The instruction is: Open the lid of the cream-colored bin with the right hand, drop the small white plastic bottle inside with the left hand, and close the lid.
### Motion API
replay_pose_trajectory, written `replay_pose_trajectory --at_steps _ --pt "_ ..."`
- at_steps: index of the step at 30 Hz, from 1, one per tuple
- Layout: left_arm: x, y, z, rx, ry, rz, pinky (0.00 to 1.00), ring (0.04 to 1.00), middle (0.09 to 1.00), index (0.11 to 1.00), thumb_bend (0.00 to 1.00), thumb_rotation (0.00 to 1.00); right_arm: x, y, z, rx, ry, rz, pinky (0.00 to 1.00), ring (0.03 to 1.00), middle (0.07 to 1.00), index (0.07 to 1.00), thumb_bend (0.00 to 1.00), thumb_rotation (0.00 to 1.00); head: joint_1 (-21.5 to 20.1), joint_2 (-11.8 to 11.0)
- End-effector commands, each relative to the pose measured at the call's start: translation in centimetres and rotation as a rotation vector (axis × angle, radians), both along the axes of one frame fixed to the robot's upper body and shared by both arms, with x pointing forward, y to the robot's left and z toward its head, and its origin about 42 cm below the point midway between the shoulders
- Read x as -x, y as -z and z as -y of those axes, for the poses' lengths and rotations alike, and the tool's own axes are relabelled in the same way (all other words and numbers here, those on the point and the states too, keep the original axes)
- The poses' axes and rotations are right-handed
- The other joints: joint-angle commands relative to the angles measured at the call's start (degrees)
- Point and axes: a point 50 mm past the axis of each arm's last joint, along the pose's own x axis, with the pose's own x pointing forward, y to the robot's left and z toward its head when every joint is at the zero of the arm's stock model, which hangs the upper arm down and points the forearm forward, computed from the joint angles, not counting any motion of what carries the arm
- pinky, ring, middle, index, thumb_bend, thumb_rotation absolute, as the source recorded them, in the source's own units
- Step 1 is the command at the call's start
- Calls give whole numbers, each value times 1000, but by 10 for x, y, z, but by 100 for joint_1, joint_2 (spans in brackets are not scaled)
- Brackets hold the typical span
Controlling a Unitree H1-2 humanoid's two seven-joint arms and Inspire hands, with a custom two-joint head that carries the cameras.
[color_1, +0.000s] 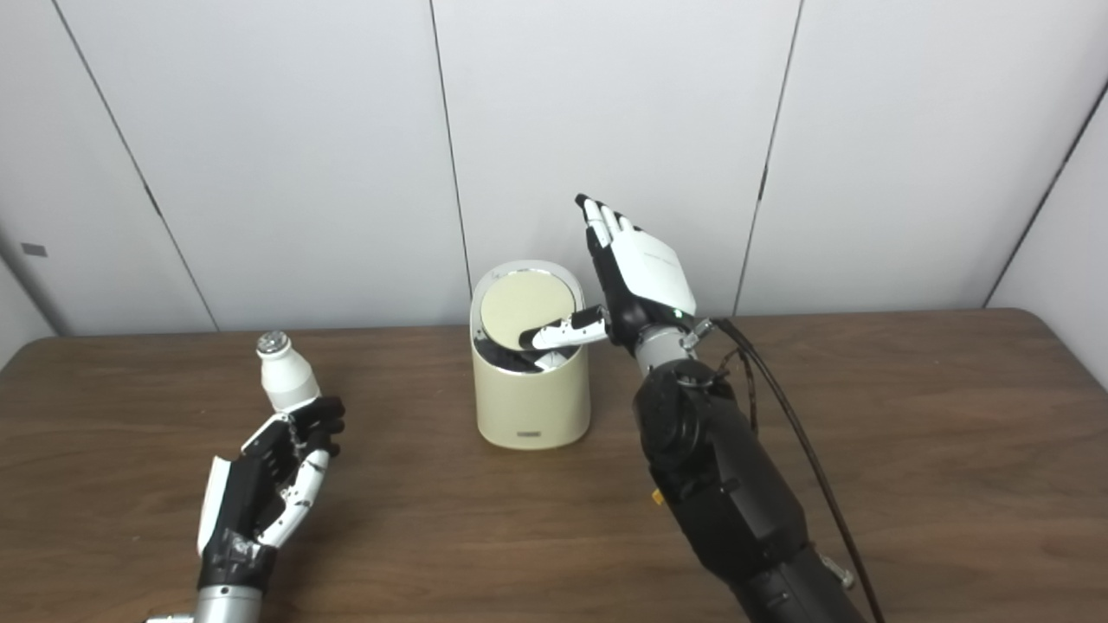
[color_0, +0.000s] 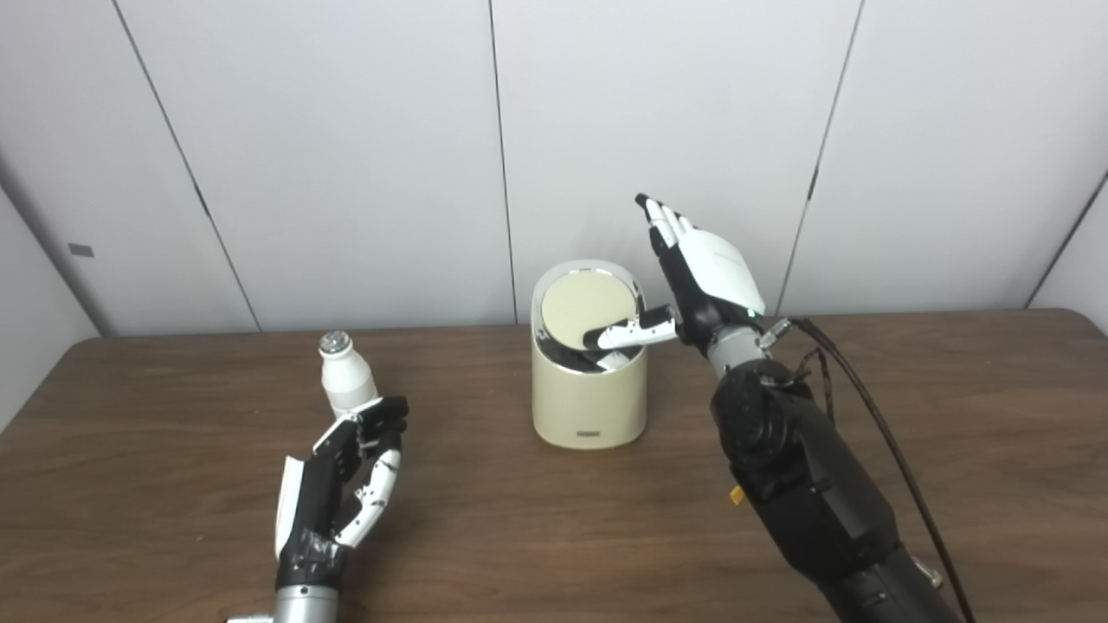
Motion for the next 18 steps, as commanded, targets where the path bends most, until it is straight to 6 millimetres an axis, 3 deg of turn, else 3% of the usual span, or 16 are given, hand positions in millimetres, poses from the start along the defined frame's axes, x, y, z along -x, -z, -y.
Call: replay_pose_trajectory --at_steps 1,5,18 --pt "2 -2 7 7 1 18 643 726 746 730 230 440 -7 -21 -3 39 24 67 1000 1000 1000 1000 960 200 0 8" --pt "3 -2 7 5 1 20 635 721 740 726 223 441 -7 -18 -4 57 30 66 1000 1000 1000 1000 946 115 3 13" --pt "2 -2 8 10 1 17 639 725 741 725 227 440 -7 -14 -4 65 28 72 1000 1000 1000 1000 906 48 -8 -7"
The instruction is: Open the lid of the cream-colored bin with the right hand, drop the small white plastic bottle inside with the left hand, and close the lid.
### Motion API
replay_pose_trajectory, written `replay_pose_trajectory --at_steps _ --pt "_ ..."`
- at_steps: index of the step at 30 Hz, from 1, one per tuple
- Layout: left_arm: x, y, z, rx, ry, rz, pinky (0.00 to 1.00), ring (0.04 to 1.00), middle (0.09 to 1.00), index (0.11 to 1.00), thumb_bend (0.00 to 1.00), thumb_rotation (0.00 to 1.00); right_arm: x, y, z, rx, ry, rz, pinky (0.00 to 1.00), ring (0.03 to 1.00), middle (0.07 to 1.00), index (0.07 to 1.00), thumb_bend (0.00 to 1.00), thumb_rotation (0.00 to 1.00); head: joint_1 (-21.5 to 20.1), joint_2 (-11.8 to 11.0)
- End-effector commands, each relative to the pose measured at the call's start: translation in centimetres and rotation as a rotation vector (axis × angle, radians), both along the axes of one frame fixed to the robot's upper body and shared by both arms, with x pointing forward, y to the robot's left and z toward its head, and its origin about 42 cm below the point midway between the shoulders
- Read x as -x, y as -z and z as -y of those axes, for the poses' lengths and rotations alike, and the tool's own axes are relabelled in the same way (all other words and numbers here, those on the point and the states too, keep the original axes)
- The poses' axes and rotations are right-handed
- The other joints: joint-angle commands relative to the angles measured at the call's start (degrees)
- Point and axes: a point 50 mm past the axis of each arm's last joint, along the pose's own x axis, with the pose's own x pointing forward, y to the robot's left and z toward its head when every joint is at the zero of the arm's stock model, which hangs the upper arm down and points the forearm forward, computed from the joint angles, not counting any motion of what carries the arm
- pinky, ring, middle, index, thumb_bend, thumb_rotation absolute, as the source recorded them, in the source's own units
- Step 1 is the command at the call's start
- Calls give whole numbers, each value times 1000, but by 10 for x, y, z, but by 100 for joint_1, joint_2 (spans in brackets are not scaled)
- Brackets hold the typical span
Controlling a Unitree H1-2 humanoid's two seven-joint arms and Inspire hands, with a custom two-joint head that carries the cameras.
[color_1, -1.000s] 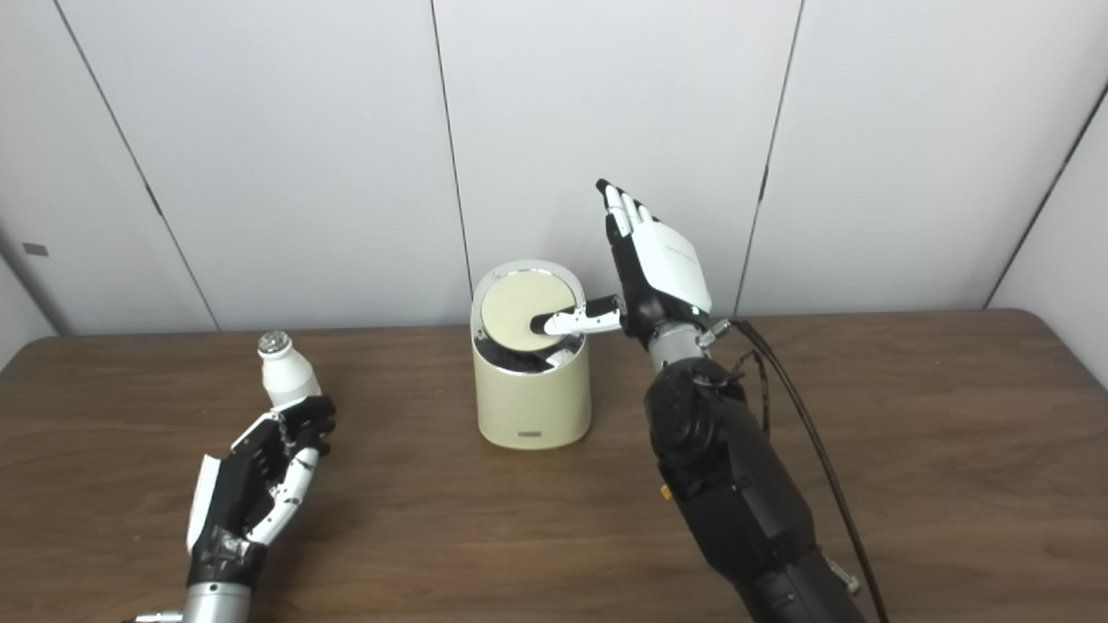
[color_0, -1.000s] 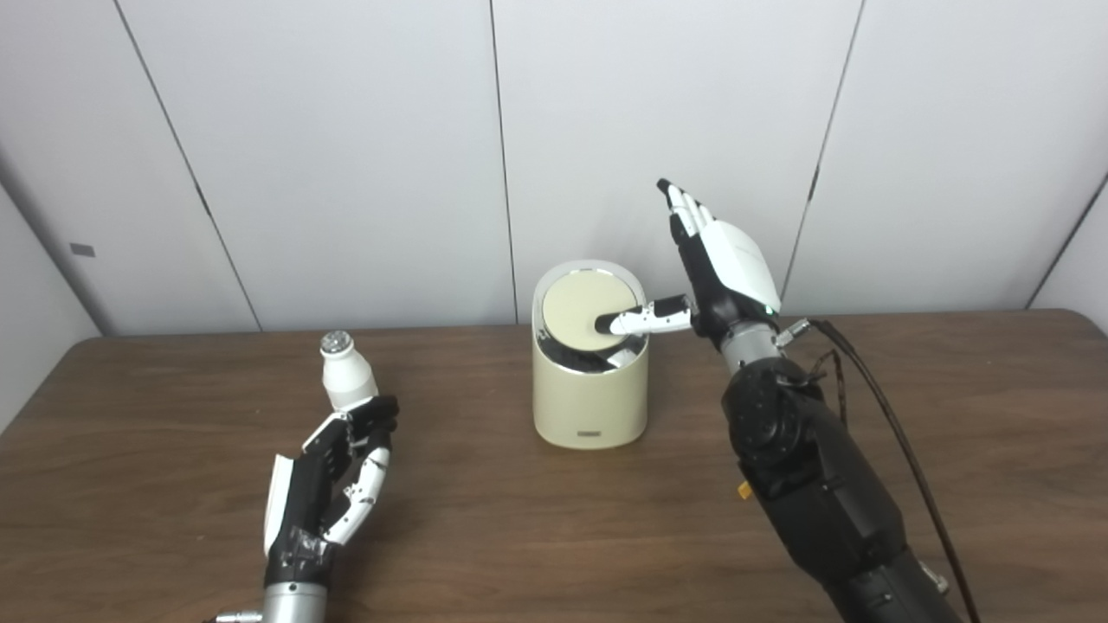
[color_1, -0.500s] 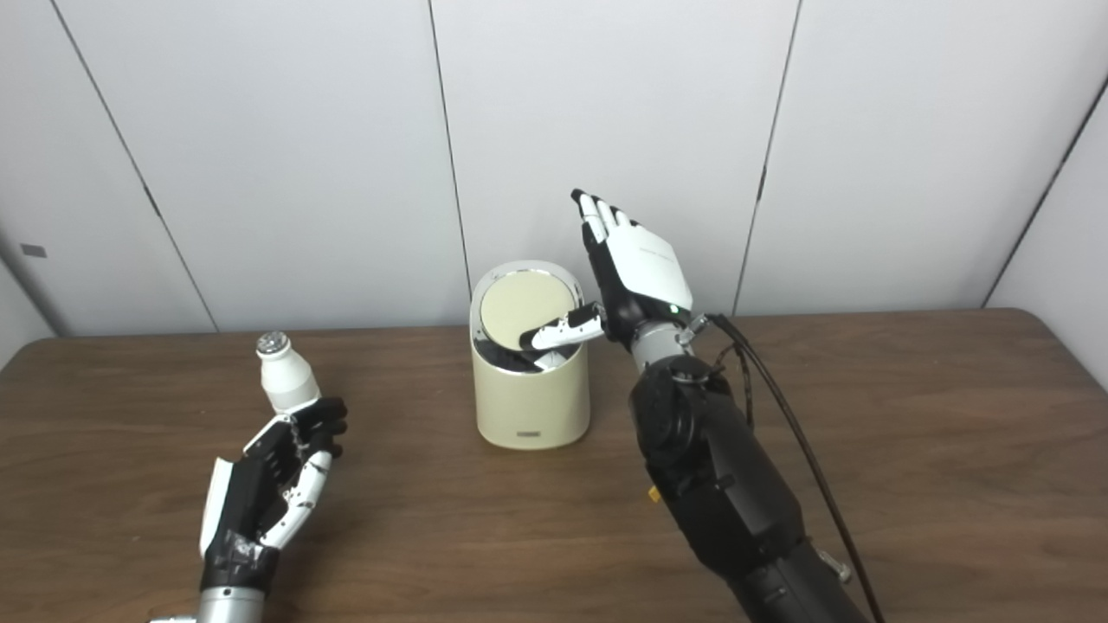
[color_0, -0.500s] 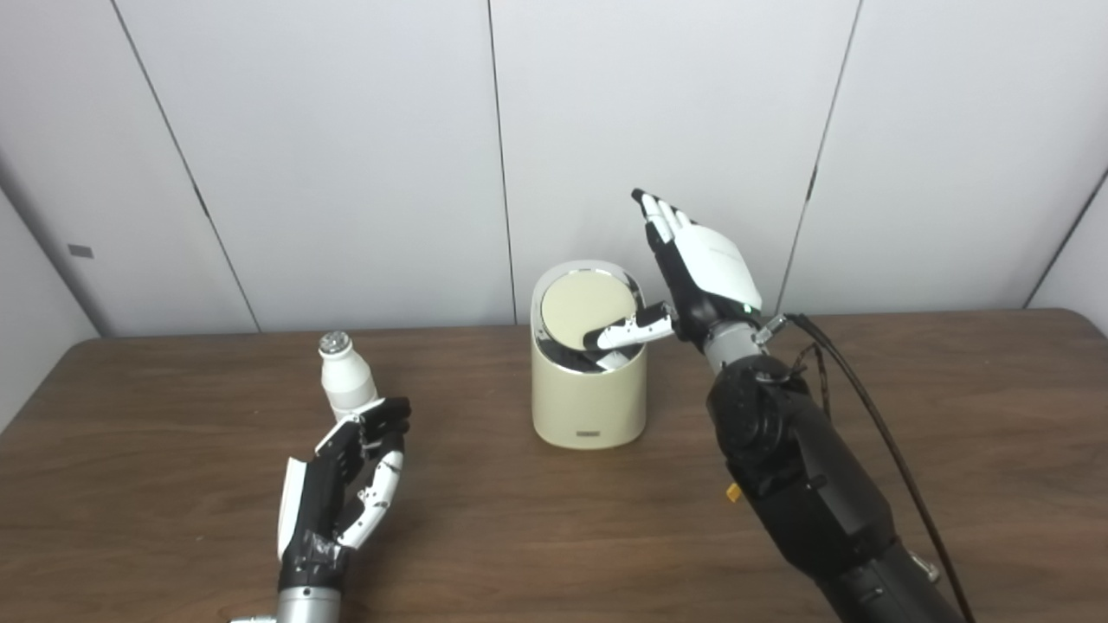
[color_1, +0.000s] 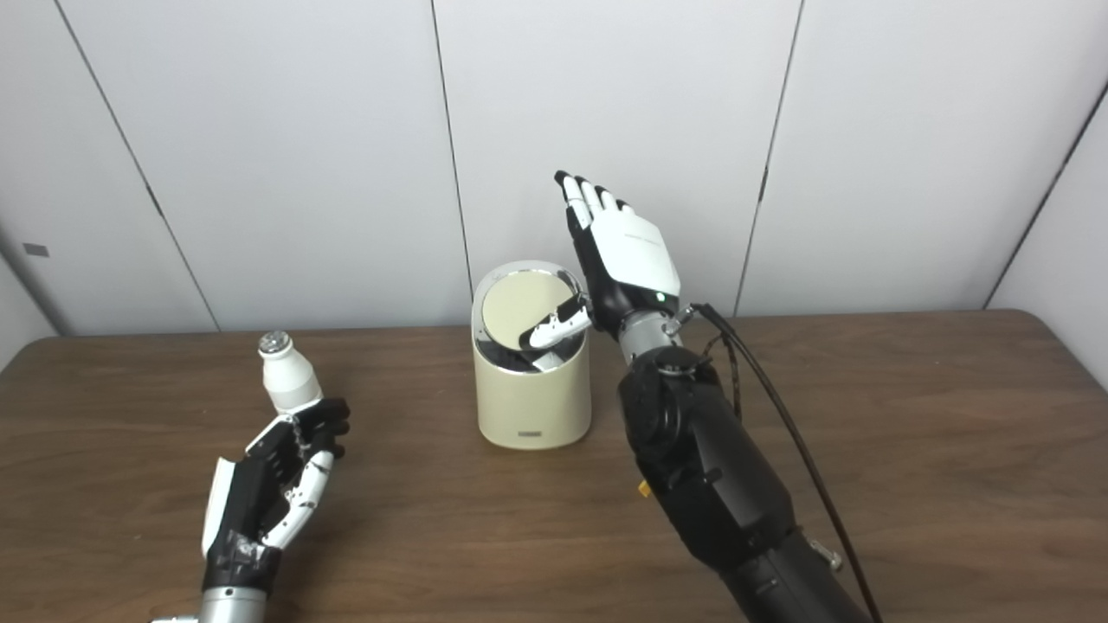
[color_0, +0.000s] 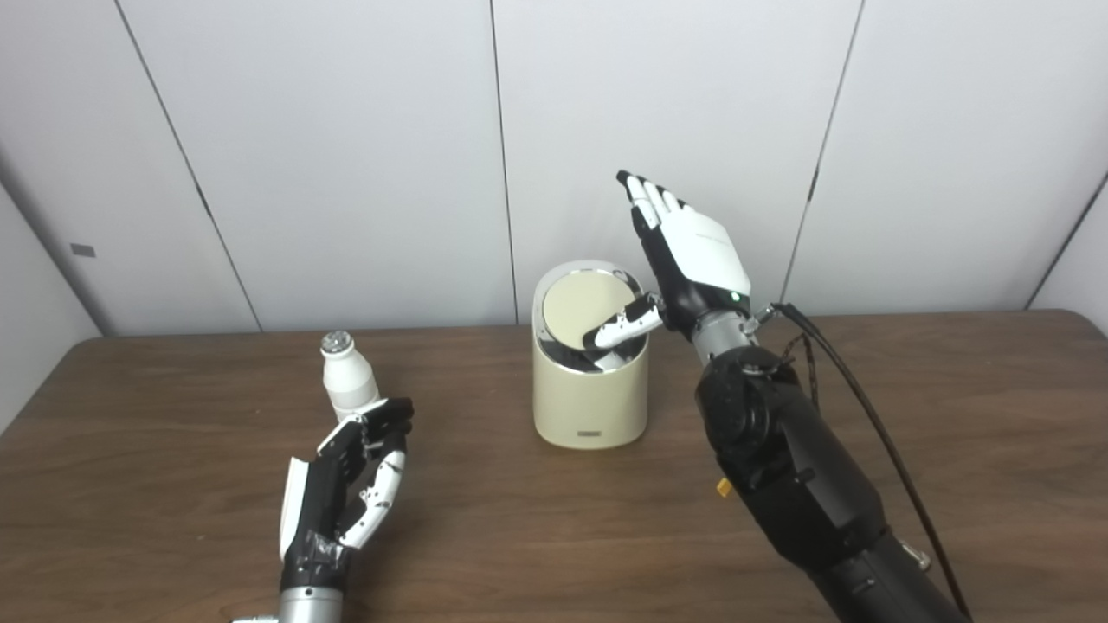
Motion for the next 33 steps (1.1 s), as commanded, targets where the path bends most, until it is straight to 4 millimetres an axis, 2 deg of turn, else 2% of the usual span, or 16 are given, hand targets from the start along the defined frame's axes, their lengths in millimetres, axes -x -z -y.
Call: replay_pose_trajectory --at_steps 1,7,13,22,27,30,31,33 --pt "2 -2 6 6 -2 16 639 726 742 726 227 440 -5 -5 7 26 25 15 999 1000 1000 1000 894 48 -8 1" --pt "3 -3 5 9 -1 14 641 724 741 725 231 445 -5 -5 6 34 24 12 979 1000 1000 1000 884 49 -29 34" --pt "3 -3 5 7 3 13 641 728 745 729 231 450 -10 -3 0 65 47 -50 1000 1000 1000 1000 887 86 -29 34" --pt "3 -4 5 5 1 7 648 731 744 727 239 466 -20 12 0 133 78 -105 994 1000 1000 1000 862 1 -8 38" --pt "4 -4 4 -7 -4 8 639 729 741 726 226 459 -18 19 -1 148 70 -108 977 1000 1000 1000 647 0 -4 44" --pt "4 -4 4 2 1 10 641 729 742 727 227 453 -12 16 -2 80 22 -108 978 1000 1000 1000 650 0 -8 49" --pt "4 -4 4 0 1 9 643 730 743 727 230 453 -9 14 -2 36 0 -113 981 1000 1000 1000 692 48 -11 47" --pt "4 -4 4 2 2 6 640 728 742 727 235 460 -4 9 -2 -29 -28 -119 988 1000 1000 1000 785 247 -4 48"
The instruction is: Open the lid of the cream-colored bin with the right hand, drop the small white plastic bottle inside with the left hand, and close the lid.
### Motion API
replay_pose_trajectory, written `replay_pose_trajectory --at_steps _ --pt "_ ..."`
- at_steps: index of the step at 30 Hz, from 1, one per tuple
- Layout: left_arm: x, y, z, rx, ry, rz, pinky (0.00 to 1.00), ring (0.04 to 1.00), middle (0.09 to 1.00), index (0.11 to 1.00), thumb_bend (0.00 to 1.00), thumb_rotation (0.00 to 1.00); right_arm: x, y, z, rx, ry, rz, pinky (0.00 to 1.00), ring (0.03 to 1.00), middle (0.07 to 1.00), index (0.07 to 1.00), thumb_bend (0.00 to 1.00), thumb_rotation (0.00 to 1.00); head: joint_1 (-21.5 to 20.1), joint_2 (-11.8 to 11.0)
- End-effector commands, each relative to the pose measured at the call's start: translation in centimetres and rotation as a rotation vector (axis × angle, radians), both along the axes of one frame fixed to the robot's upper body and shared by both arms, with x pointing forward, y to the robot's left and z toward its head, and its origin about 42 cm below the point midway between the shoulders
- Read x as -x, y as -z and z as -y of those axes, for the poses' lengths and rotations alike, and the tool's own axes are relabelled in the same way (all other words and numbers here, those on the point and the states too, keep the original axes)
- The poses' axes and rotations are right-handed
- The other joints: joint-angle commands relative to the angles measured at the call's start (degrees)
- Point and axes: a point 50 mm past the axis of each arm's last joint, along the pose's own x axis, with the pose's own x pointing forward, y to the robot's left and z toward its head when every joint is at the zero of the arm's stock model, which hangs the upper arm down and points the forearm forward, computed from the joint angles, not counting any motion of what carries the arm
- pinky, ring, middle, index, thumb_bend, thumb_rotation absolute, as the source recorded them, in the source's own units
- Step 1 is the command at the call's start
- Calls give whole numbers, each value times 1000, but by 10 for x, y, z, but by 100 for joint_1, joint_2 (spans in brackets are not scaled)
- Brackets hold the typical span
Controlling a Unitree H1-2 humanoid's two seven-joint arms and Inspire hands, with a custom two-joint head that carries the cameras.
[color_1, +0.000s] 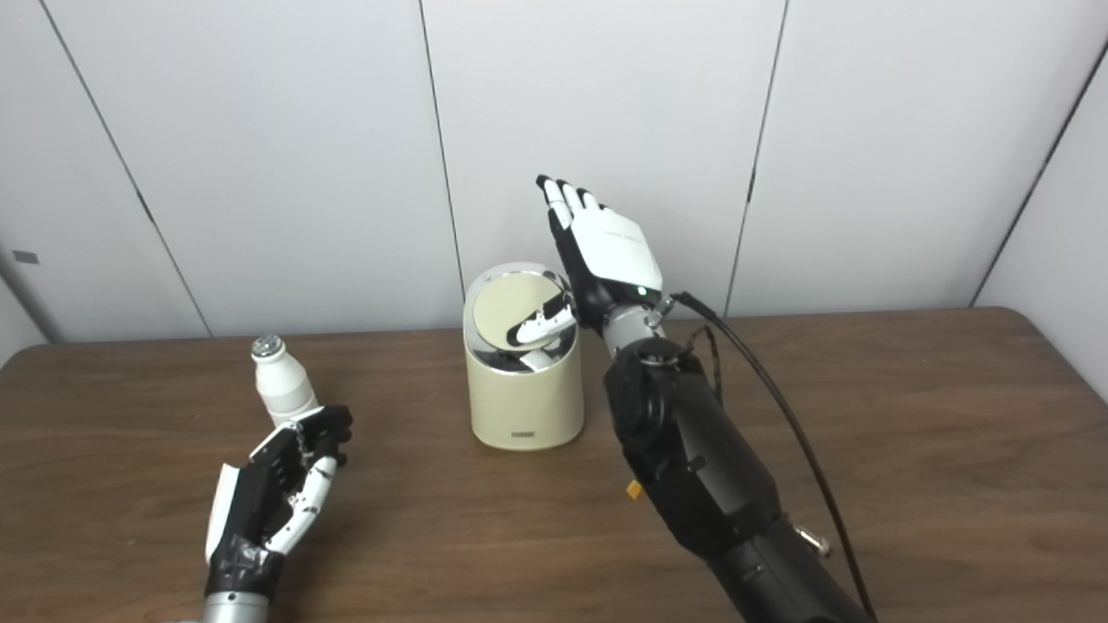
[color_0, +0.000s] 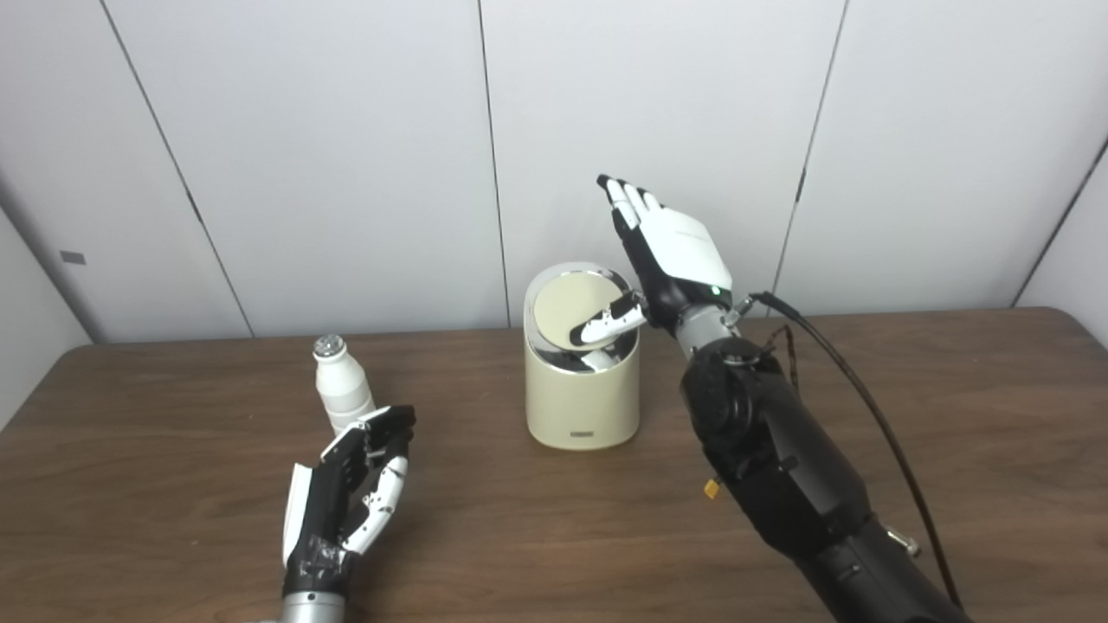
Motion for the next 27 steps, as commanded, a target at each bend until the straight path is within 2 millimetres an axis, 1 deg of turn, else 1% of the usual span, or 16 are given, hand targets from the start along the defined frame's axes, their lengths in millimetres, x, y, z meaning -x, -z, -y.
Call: replay_pose_trajectory --at_steps 1,3,7,13,18,20,22,23,27 --pt "1 -6 4 6 7 39 643 730 743 728 238 463 3 3 4 -35 -15 -39 988 1000 1000 1000 816 310 -4 4" --pt "1 -6 4 11 7 35 647 731 744 727 240 467 8 0 5 -78 -35 -35 992 1000 1000 1000 843 400 -8 -3" --pt "1 -6 3 6 7 36 643 728 744 729 235 463 15 -5 9 -114 -63 -25 996 1000 1000 1000 835 515 -17 -11" --pt "0 -4 2 14 9 35 642 726 744 727 237 440 22 -12 13 -158 -83 -43 1000 1000 1000 1000 834 541 -17 -20" --pt "0 -5 3 16 11 33 641 723 743 727 234 439 27 -16 20 -232 -98 -74 1000 1000 1000 1000 874 545 -27 -31" --pt "-1 -4 3 17 11 32 644 725 744 728 236 446 30 -16 23 -279 -109 -87 997 1000 1000 1000 894 581 -27 -52" --pt "-1 -4 2 14 12 34 644 723 745 728 234 447 33 -15 28 -307 -118 -97 986 1000 1000 1000 918 673 -26 -61" --pt "-1 -3 2 16 13 35 642 723 745 729 233 447 35 -14 31 -311 -120 -101 978 1000 1000 1000 940 782 -25 -67" --pt "-1 -3 2 20 15 36 643 722 743 727 231 432 42 -7 41 -338 -121 -104 951 1000 1000 1000 994 970 -25 -67"
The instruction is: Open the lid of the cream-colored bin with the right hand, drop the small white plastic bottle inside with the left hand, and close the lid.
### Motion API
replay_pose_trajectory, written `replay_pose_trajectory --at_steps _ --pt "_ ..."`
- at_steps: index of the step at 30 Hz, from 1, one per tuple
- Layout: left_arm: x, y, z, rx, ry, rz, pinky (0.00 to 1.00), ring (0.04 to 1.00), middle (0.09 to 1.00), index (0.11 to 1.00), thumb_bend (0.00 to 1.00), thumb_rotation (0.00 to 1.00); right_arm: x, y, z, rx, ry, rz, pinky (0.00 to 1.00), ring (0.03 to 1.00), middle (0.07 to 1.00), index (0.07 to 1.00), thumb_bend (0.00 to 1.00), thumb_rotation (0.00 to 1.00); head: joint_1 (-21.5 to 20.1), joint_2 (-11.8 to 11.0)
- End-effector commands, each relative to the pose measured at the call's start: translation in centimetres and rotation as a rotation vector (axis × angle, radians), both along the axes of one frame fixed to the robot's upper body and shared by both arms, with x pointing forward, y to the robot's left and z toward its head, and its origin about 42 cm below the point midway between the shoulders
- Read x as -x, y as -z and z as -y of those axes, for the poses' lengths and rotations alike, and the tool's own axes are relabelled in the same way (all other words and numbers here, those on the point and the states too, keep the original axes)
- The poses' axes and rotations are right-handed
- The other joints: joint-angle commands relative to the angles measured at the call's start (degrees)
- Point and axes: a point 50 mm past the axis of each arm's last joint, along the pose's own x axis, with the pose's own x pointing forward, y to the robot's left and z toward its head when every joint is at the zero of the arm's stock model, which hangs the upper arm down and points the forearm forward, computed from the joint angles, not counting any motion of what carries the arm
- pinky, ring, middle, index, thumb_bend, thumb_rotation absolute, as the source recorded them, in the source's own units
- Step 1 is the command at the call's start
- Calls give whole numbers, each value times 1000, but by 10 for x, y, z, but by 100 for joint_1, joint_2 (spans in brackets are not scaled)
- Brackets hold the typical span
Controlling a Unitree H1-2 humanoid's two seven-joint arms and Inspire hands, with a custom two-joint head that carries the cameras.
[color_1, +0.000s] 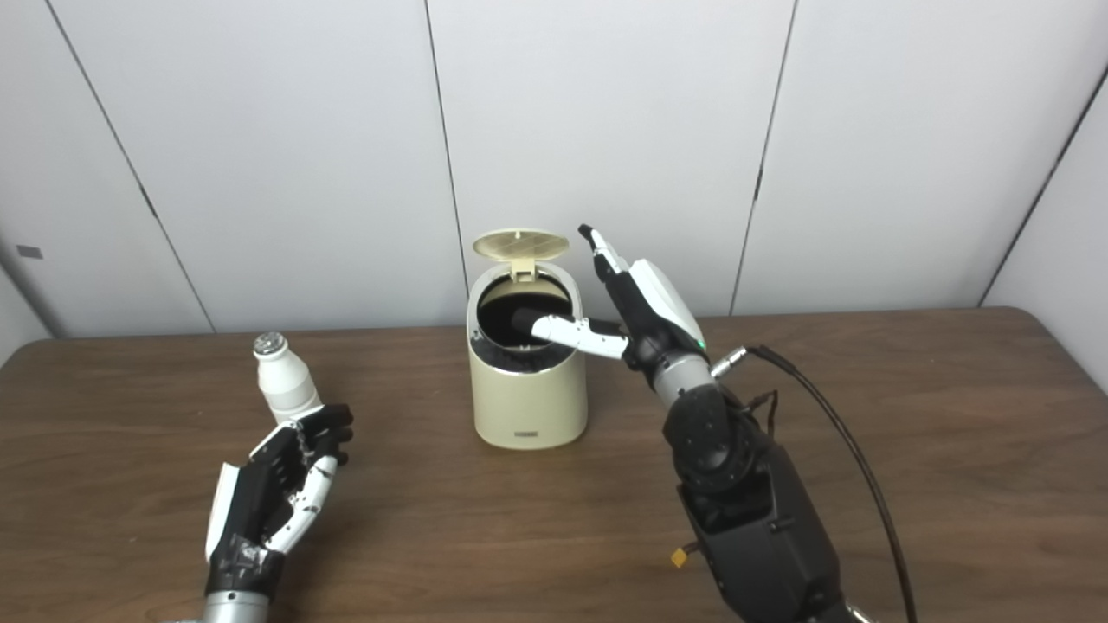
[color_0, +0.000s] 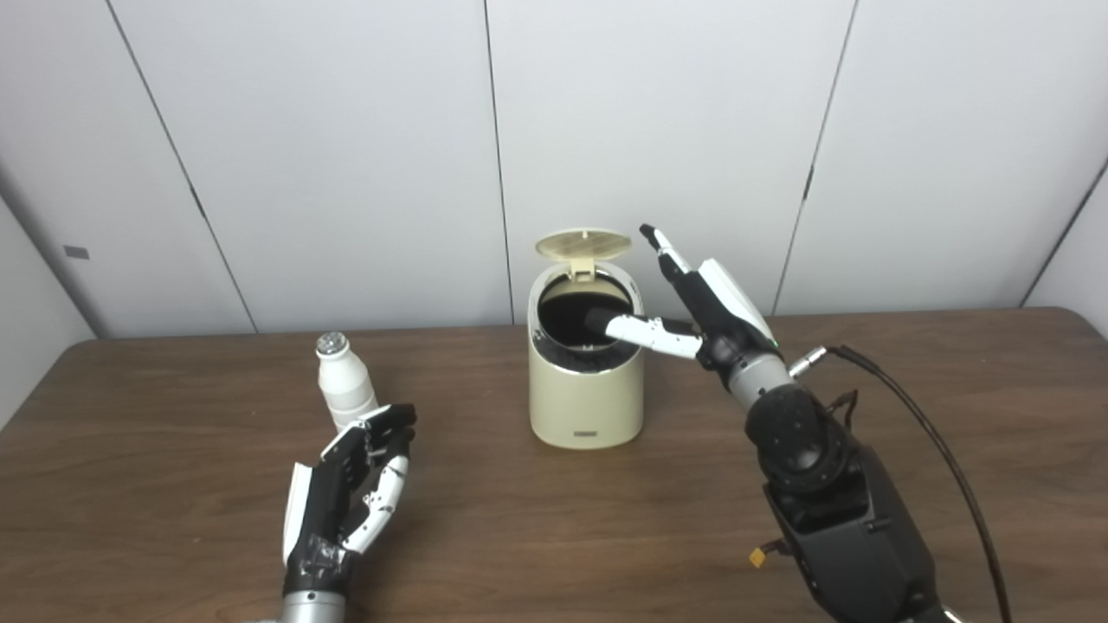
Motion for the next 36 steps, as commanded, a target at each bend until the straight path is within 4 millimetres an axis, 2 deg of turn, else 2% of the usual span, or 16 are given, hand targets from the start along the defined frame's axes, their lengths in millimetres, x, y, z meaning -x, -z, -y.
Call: replay_pose_trajectory --at_steps 1,6,11,13,19,21,23,25,28,30,32,36 --pt "-1 -2 3 4 9 35 644 723 744 728 232 433 3 -22 5 -22 -6 92 945 1000 1000 1000 998 985 4 -3" --pt "-1 -2 3 8 7 36 636 716 739 723 230 421 14 -12 22 -79 -17 131 937 1000 1000 1000 1000 1000 4 -3" --pt "-1 -3 4 -11 3 32 636 722 740 724 225 425 31 13 48 -160 -8 231 937 1000 1000 1000 974 1000 69 -11" --pt "-1 -3 3 -19 1 36 631 722 740 723 217 437 39 27 57 -179 7 286 942 1000 1000 1000 891 1000 94 -30" --pt "-3 0 0 -37 2 41 630 721 738 722 207 447 62 73 86 -287 18 357 995 1000 986 961 754 1000 87 -49" --pt "-3 0 0 -38 2 40 624 718 735 718 212 448 70 89 92 -322 29 363 965 981 966 931 639 975 94 -56" --pt "-3 0 0 -31 5 37 625 720 736 719 217 447 77 101 96 -353 31 358 941 971 963 924 572 952 94 -56" --pt "-2 1 -1 -25 7 35 631 725 738 720 221 444 83 108 97 -364 39 365 922 960 957 919 513 917 138 -57" --pt "-1 0 -1 -36 5 39 629 723 736 721 218 440 92 118 98 -350 89 381 861 914 918 875 323 929 115 -39" --pt "-1 0 -2 -40 4 43 626 720 735 720 214 444 96 124 99 -342 114 383 833 894 898 851 234 930 102 -34" --pt "0 0 -2 -36 6 44 623 719 734 720 217 443 98 126 100 -340 133 376 809 880 887 844 211 932 114 -37" --pt "0 1 -3 -40 8 46 623 717 731 715 218 440 97 129 99 -353 149 382 791 873 884 839 267 936 169 -39"
